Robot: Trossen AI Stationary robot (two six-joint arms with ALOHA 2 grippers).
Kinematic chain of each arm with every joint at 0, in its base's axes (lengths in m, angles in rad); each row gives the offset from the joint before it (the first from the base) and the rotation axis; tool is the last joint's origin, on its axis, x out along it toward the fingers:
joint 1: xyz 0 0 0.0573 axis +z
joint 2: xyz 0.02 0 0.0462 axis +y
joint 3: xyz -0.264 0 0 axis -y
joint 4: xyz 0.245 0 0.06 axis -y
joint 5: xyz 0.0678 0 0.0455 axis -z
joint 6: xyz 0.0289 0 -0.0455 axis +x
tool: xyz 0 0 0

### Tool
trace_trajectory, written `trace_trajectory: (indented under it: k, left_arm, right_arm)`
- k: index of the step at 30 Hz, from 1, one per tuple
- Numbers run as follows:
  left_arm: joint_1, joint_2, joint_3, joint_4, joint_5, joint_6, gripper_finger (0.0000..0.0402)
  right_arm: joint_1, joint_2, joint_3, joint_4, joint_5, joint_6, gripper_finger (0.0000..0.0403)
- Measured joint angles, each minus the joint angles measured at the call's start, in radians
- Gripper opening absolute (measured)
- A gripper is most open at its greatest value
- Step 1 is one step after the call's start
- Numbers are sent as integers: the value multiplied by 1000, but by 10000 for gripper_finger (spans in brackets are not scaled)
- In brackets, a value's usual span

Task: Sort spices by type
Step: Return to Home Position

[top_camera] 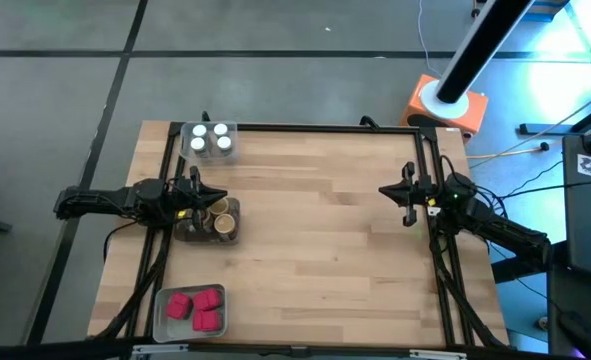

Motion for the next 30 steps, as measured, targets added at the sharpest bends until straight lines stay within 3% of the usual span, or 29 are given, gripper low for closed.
trace_trajectory:
  k: [30]
  left_arm:
    - [0,0,0,0,0,0,4]
  right_arm:
    - [0,0,0,4,2,12,12]
